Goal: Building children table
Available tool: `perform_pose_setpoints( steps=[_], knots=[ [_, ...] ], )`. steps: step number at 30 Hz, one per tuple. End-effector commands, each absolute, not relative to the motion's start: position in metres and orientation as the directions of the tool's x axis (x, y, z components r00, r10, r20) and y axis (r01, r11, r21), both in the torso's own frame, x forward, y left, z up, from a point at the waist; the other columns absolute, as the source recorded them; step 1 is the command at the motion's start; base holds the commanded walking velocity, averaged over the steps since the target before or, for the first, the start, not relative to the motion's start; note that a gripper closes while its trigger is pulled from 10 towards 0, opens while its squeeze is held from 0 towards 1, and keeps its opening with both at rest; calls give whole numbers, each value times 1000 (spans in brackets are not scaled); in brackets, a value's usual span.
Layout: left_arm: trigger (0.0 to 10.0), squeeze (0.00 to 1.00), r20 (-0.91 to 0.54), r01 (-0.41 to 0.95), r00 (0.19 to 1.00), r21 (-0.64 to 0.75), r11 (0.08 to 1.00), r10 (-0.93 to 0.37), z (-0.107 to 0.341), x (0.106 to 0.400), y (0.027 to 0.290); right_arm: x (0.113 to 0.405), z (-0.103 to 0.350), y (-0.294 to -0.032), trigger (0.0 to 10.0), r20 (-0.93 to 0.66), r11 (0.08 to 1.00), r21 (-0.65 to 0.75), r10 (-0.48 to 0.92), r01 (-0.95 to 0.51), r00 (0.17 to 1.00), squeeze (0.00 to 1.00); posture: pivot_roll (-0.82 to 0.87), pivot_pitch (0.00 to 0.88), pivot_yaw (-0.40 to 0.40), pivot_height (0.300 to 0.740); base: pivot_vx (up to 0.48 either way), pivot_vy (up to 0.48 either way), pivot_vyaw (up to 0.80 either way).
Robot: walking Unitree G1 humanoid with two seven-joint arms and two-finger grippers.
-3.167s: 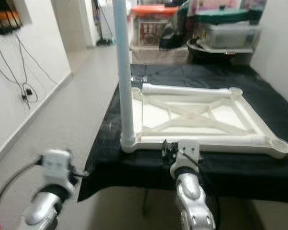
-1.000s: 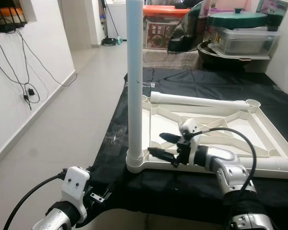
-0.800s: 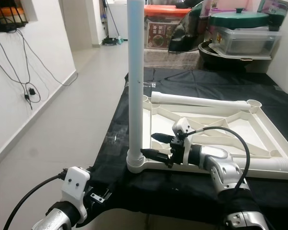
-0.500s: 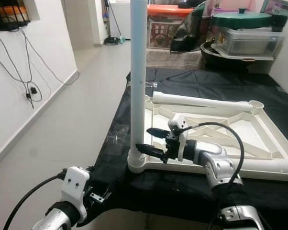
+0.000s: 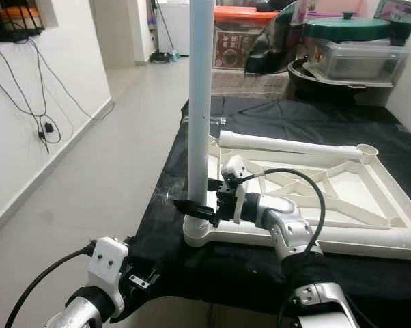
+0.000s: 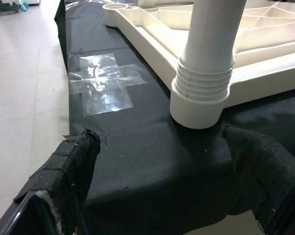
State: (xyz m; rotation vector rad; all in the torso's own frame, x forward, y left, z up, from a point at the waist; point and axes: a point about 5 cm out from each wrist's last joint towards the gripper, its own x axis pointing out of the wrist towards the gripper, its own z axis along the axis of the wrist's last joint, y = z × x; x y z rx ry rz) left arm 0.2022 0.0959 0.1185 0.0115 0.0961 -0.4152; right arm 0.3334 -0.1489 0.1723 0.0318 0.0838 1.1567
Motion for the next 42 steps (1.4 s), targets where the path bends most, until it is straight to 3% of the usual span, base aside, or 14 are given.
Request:
perform_pose_setpoints(
  steps=[1,20,21,22,23,36,41,42],
  knots=[
    [10000,0,-102,402,911,-7,916,-400,117,202,96,337,176,-143,10000,-49,398,41,917,-916,396,0,162,0,-34,740,0,0,0],
    [10000,0,-108,396,913,-2,918,-394,116,201,97,347,185,-135,10000,5,420,12,908,-908,420,0,164,0,-33,740,0,0,0],
    [10000,0,-108,396,913,-2,918,-393,116,202,97,347,184,-135,4078,6,419,11,908,-908,419,0,163,0,-34,740,0,0,0],
    [10000,0,-109,395,913,-2,919,-393,116,202,97,347,184,-135,4078,6,418,10,908,-908,418,0,163,0,-34,740,0,0,0],
    [10000,0,-109,395,913,-2,919,-392,116,202,97,347,184,-135,0,9,421,6,907,-907,421,0,164,0,-34,740,0,0,0],
    [10000,0,-114,392,914,3,920,-389,116,202,99,344,179,-133,0,26,429,-31,903,-903,428,0,164,0,-29,740,0,0,0],
    [10000,0,-115,389,915,5,921,-386,115,202,99,339,171,-135,0,30,474,-30,880,-880,473,0,166,0,-31,740,0,0,0],
    [10000,0,-116,389,915,5,921,-386,115,202,99,338,168,-138,0,30,520,-41,854,-853,519,0,165,0,-31,740,0,0,0]
  ],
)
